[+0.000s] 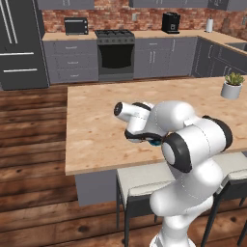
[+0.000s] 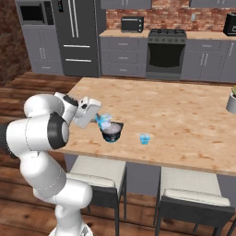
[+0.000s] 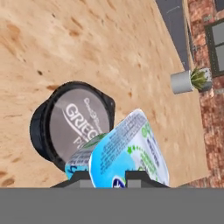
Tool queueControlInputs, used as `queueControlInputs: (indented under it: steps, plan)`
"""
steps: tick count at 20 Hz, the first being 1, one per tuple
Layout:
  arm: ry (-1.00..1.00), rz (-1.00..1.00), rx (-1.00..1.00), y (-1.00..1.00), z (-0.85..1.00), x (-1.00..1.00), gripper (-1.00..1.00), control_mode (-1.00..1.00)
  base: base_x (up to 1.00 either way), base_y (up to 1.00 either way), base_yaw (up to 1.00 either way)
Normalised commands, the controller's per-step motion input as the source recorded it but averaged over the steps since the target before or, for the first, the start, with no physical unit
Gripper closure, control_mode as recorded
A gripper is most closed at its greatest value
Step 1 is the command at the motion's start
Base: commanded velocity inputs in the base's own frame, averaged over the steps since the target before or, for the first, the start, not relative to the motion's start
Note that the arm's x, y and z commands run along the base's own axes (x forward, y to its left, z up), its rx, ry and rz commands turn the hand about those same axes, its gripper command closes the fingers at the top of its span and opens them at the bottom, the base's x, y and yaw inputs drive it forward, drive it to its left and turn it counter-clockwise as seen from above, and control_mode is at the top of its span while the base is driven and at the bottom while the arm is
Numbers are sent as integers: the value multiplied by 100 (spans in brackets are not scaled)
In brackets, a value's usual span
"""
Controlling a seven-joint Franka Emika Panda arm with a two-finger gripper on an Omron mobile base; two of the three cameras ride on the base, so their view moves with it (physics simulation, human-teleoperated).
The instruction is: Stack the yogurt containers by placing the smaller containers on top of the larger containers.
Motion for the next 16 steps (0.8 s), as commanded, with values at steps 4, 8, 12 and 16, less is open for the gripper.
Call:
queueControlInputs:
  steps: [4,8,12,16]
  plan:
    - [5,0,0,-10,-17,0,100,-100,0,0,0]
    - [3,0,0,-9,-15,0,100,-100,0,0,0]
    - [2,0,0,-11,-11,0,100,-100,0,0,0]
    - [0,0,0,-9,-2,0,100,-100,0,0,0]
